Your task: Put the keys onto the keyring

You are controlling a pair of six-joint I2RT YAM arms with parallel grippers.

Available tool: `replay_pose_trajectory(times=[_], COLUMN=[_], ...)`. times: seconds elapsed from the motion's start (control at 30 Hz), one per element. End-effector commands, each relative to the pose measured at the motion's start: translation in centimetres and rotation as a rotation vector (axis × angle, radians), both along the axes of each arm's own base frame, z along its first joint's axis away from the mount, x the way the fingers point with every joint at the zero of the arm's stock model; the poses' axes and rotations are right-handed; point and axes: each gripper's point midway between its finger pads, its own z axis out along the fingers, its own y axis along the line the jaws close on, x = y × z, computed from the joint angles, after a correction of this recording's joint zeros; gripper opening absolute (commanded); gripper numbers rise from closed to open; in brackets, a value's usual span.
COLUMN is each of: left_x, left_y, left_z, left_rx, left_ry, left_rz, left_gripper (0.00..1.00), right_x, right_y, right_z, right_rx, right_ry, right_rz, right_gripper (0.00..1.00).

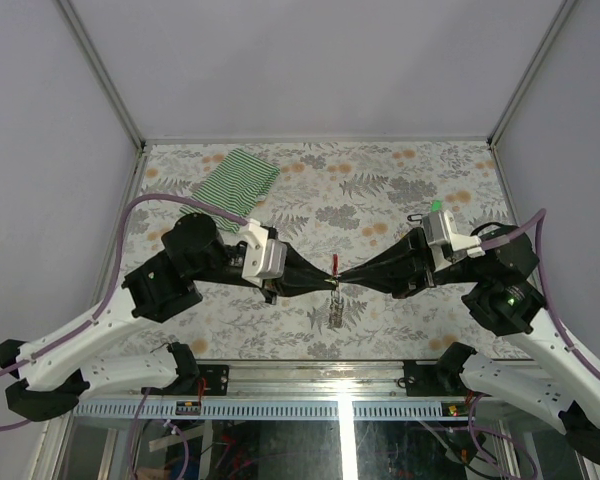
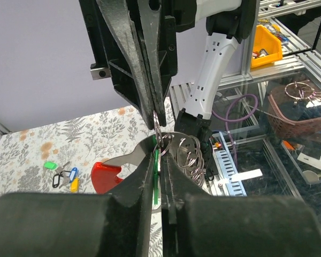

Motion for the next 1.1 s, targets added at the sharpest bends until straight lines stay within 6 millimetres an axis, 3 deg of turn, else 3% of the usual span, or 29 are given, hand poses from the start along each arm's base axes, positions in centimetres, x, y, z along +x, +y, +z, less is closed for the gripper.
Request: replay_pose_trajectory(times=[0.0, 0.13, 0.2, 0.37, 0.53, 0.63, 0.83, 1.07], left_x=[0.4, 0.6, 0.6, 0.6, 0.5, 0.5, 1.2, 3.4], left_y=[0.6, 0.6, 0.5, 0.4, 0.6, 0.6, 1.1, 2.0], left_z=[1.9, 1.6, 1.5, 1.5, 1.5, 1.5, 1.8, 2.1], left_rx=[-0.062, -0.053, -0.048, -0.044, -0.041, -0.040, -0.056, -0.101], left_ry=[-0.029, -0.026, -0.022, -0.022, -0.022, -0.020, -0.017, 0.010], left_rz=[0.050, 0.060, 0.059, 0.052, 0.056, 0.056, 0.114, 0.269], left_gripper=[0.03, 0.00, 0.06, 0.09, 0.21, 0.32, 0.34, 0.38], right_x=[-0.3, -0.2, -0.2, 0.0, 0.6, 1.0, 1.3, 4.4], right_y=[-0.7, -0.9, -1.1, -1.0, -1.0, -1.0, -1.1, -1.5], right_z=[2.4, 2.7, 3.2, 3.2, 2.7, 2.6, 2.2, 1.4], right_rx=[0.073, 0.095, 0.126, 0.143, 0.125, 0.122, 0.103, 0.081], right_ry=[-0.063, -0.064, -0.061, -0.047, -0.042, -0.038, -0.037, 0.031], right_rz=[-0.030, -0.047, -0.053, -0.055, -0.095, -0.118, -0.139, -0.314], right_gripper=[0.00, 0.00, 0.00, 0.00, 0.00, 0.00, 0.00, 0.00])
